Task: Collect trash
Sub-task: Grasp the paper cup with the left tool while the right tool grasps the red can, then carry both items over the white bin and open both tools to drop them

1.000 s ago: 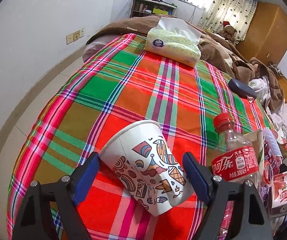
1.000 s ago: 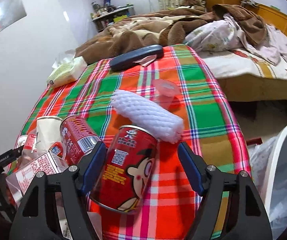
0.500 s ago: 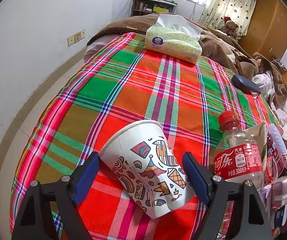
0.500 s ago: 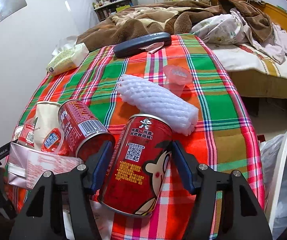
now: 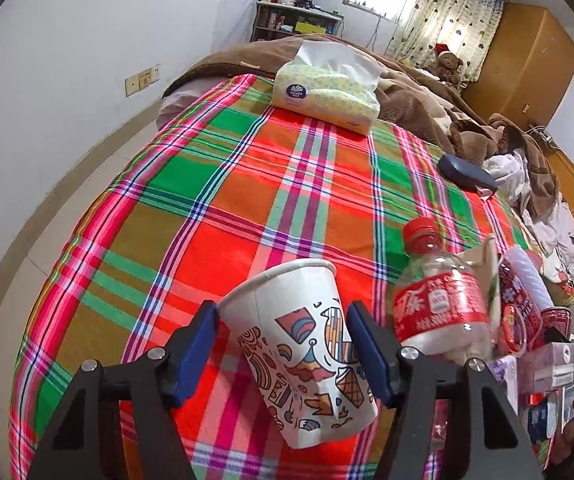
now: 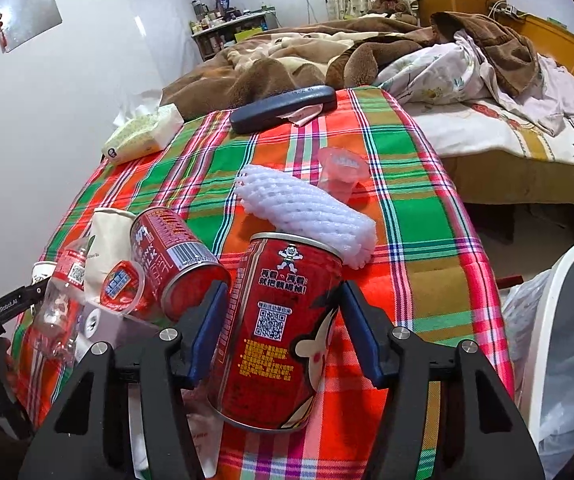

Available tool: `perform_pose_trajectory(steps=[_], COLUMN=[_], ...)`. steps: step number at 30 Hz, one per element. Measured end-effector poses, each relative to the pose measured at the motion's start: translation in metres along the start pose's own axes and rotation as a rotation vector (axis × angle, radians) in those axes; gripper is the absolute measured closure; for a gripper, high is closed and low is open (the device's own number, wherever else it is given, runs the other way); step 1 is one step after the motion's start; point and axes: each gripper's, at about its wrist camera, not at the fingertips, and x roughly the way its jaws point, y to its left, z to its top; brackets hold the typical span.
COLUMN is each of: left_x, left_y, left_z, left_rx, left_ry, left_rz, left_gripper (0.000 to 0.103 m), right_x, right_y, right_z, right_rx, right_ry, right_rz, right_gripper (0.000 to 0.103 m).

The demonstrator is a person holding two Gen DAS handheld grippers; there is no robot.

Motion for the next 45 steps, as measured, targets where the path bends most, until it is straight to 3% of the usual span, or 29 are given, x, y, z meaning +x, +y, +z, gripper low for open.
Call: perform_pose_trajectory(steps=[6, 9, 13, 19, 23, 33, 45], left_x=[-0.002, 0.0, 0.002, -0.002, -0.012, -0.057, -0.111], left_y=[-0.016, -0.014, -0.018, -0.027, -0.026, -0.041, -0.111], left_z=[-0.012, -0.016, -0.019, -0.024, -0.026, -0.027, -0.032], left_rx=[0.054, 0.022, 0.035, 0.086, 0.067, 0.073, 0.183], left_ry=[0.007, 0.038, 0.047, 0.036, 0.013, -0.076, -0.158], left_rz=[0.023, 0.0, 0.032, 0.062, 0.038, -0.015, -0.138], left_gripper=[0.036, 0.033, 0.032, 0.036, 0.041, 0.041, 0.041], right_x=[-0.007, -0.01, -0.014, -0.018, -0.024, -0.044, -0.082], right_y=[-0.001, -0.003, -0.007, -0.01, -0.013, -0.023, -0.049], right_z=[-0.001, -0.002, -0.002, -0.003, -0.004, -0.006, -0.012], right_rx=[-0.018, -0.017, -0.006, -0.001, 0.004, 0.019, 0.056], right_ry=[-0.015, -0.021, -0.035, -0.051, -0.066, -0.108, -0.174], right_rz=[-0.016, -0.02, -0.017, -0.003, 0.002, 0.027, 0.022], right_gripper=[0.045, 0.045, 0.045, 0.045, 0.046, 0.046, 0.046])
